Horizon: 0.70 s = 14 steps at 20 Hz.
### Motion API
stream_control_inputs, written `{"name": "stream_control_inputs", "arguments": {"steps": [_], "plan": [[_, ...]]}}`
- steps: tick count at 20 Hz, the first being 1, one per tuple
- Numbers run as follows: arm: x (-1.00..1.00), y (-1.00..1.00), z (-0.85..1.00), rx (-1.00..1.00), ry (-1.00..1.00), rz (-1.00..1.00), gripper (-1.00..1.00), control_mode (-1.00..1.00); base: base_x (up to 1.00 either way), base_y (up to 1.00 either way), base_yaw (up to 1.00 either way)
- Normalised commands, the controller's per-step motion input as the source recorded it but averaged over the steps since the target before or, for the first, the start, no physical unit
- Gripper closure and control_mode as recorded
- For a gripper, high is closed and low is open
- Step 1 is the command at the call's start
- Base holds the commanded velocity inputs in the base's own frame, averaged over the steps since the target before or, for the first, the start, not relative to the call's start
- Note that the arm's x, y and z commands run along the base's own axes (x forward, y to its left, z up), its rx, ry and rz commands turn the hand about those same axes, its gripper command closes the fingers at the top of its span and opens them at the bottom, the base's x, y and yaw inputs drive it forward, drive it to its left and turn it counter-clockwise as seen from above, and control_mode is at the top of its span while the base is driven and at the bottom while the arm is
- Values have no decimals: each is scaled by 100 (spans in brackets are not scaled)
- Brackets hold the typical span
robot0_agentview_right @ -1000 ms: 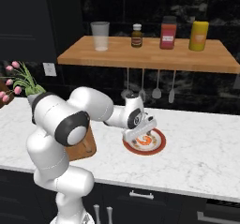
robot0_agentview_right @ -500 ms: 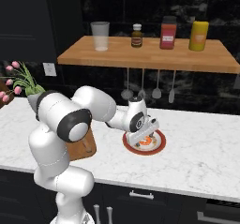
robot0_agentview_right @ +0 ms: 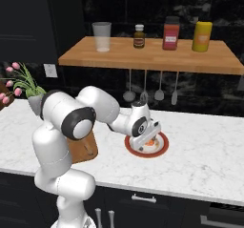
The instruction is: Pick up the knife from the drawer and place it on the cutting board. Then place the meat from the plate to the cutting board.
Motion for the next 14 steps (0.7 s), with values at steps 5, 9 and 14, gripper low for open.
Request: {"name": "stream_control_inputs", "arguments": {"steps": [5,9,14], "plan": [[14,0,-8,0,1,6,-100,-100,0,0,0],[13,0,-10,0,5,6,-100,-100,0,0,0],[15,0,-17,0,11,5,100,-100,0,0,0]]}}
